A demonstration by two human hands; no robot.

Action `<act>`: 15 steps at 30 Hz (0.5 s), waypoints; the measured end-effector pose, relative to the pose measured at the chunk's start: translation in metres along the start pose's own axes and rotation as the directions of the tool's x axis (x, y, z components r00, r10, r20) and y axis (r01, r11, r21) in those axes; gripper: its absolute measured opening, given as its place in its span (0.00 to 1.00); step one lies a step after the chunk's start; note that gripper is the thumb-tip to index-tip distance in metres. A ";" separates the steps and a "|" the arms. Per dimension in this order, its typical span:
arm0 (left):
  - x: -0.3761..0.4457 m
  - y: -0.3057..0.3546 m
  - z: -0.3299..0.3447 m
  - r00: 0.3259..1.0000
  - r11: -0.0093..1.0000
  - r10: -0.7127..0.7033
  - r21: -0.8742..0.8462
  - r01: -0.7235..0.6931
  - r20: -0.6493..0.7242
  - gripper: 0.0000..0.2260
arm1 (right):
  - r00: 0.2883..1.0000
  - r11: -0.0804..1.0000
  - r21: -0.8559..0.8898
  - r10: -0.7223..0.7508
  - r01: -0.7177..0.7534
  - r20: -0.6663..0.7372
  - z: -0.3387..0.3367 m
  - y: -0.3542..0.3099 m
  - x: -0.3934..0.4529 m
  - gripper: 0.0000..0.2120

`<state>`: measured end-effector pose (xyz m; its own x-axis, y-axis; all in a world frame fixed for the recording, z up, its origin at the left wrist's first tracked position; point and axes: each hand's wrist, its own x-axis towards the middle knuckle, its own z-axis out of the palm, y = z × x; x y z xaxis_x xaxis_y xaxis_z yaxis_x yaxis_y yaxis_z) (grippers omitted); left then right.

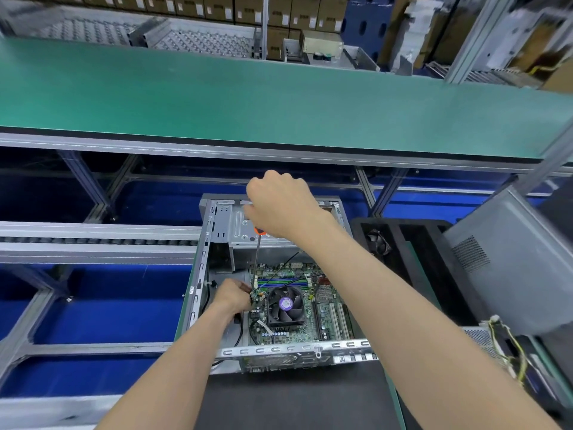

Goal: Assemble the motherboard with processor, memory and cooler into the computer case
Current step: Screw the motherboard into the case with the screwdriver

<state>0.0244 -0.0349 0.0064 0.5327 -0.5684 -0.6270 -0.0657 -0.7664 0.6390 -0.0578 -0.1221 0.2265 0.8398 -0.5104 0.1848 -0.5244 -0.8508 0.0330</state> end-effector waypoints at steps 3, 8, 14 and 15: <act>0.003 -0.002 0.001 1.000 1.000 0.021 0.016 -0.021 -0.012 0.14 | 0.999 0.997 -0.078 0.017 -0.020 -0.041 0.001 0.004 -0.002 0.18; 0.003 -0.006 -0.001 0.998 0.992 0.056 0.114 -0.055 -0.009 0.17 | 0.992 0.961 0.276 -0.063 0.031 0.110 -0.006 0.006 -0.005 0.10; -0.002 -0.006 -0.002 0.997 0.985 0.075 0.155 -0.076 0.010 0.19 | 0.998 0.998 -0.055 -0.020 0.016 -0.065 0.001 -0.004 -0.004 0.10; -0.002 -0.007 -0.002 0.997 0.985 0.078 0.155 -0.078 0.009 0.19 | 0.999 0.999 -0.006 -0.040 0.040 -0.022 -0.002 -0.003 -0.003 0.10</act>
<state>0.0257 -0.0283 0.0043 0.5181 -0.6292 -0.5794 -0.2369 -0.7565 0.6096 -0.0588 -0.1174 0.2275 0.8571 -0.4729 0.2045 -0.4909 -0.8700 0.0458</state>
